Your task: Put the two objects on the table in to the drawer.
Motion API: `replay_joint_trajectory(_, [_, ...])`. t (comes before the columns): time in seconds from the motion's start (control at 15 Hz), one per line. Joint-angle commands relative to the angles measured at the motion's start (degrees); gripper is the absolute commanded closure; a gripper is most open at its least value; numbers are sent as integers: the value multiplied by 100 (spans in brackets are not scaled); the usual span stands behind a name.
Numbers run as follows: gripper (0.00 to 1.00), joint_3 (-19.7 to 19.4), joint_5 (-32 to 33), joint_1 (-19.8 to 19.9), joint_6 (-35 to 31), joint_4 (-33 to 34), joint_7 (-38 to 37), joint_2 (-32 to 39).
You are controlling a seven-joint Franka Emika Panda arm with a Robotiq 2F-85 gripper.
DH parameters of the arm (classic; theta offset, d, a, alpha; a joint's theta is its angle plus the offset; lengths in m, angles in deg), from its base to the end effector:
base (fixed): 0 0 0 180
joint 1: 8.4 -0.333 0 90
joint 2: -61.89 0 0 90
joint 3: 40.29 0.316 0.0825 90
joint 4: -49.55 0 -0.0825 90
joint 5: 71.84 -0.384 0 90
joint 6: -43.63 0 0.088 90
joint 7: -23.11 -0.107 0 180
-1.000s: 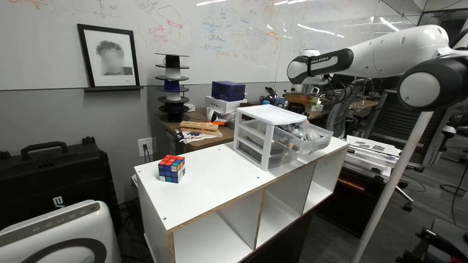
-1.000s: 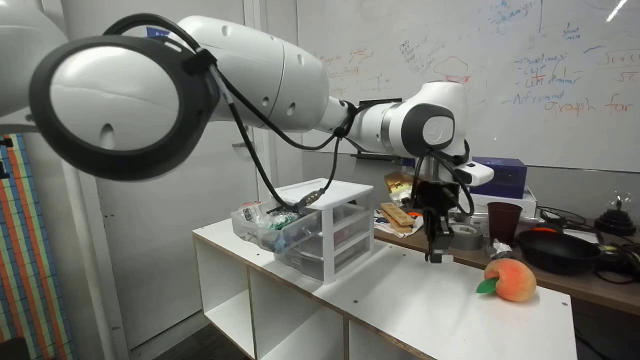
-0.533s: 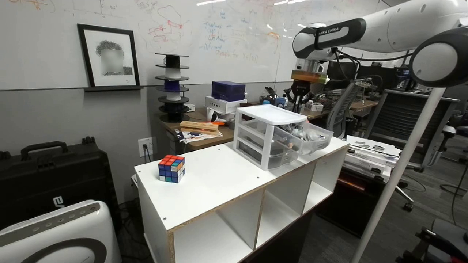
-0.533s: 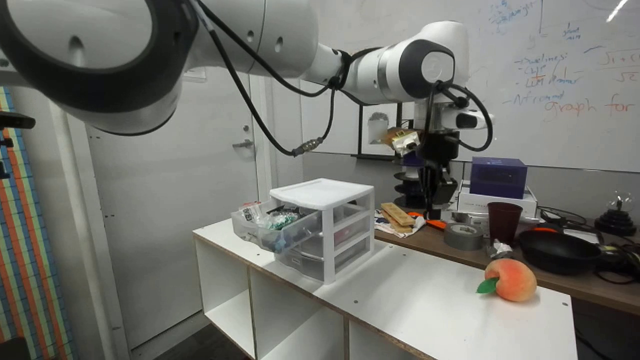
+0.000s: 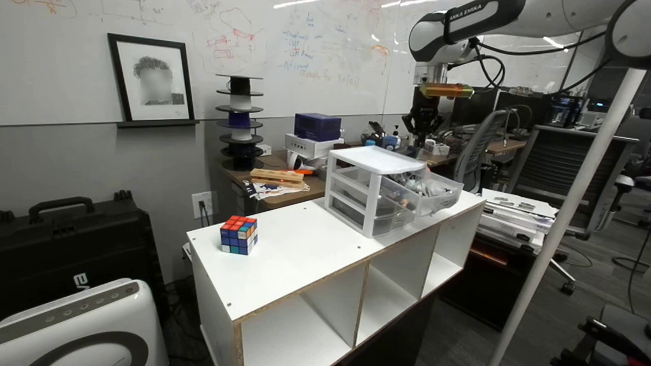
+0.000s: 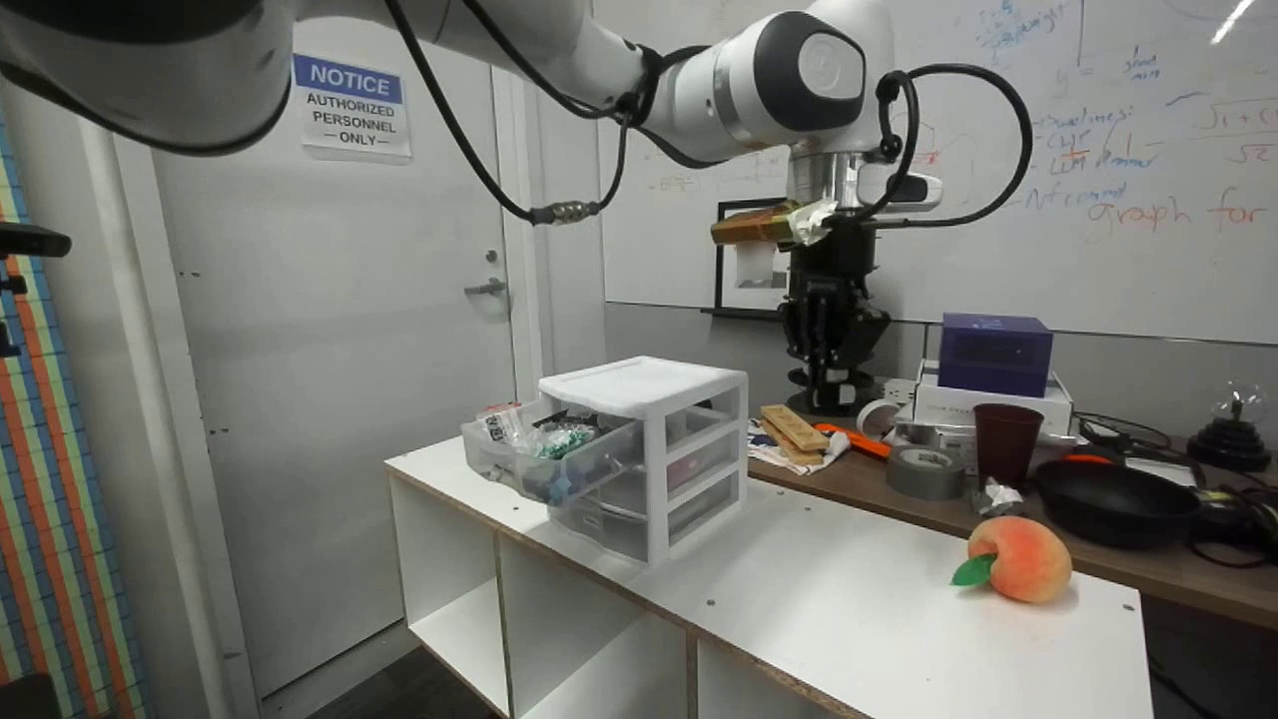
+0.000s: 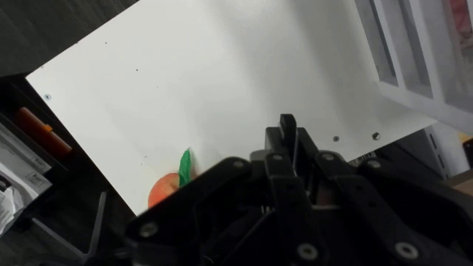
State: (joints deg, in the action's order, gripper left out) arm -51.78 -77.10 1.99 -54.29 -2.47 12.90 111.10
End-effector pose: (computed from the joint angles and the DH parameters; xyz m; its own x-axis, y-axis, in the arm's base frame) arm 0.7346 -0.2218 0.3775 0.8717 -0.4889 -0.0343 -0.4860 -0.8713 0.0683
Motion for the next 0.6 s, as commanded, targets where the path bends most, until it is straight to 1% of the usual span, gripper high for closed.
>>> replay_joint_trajectory(0.0, [89, 0, 92, -65, -49, -221, 207, -163])
replay_joint_trajectory(0.2, [89, 0, 194, -197, -130, -701, 445, -553])
replay_joint_trajectory(0.47, [89, -2, 197, -203, -183, -875, 502, -637])
replay_joint_trajectory(0.53, [97, -2, 197, -203, -199, -888, 510, -637])
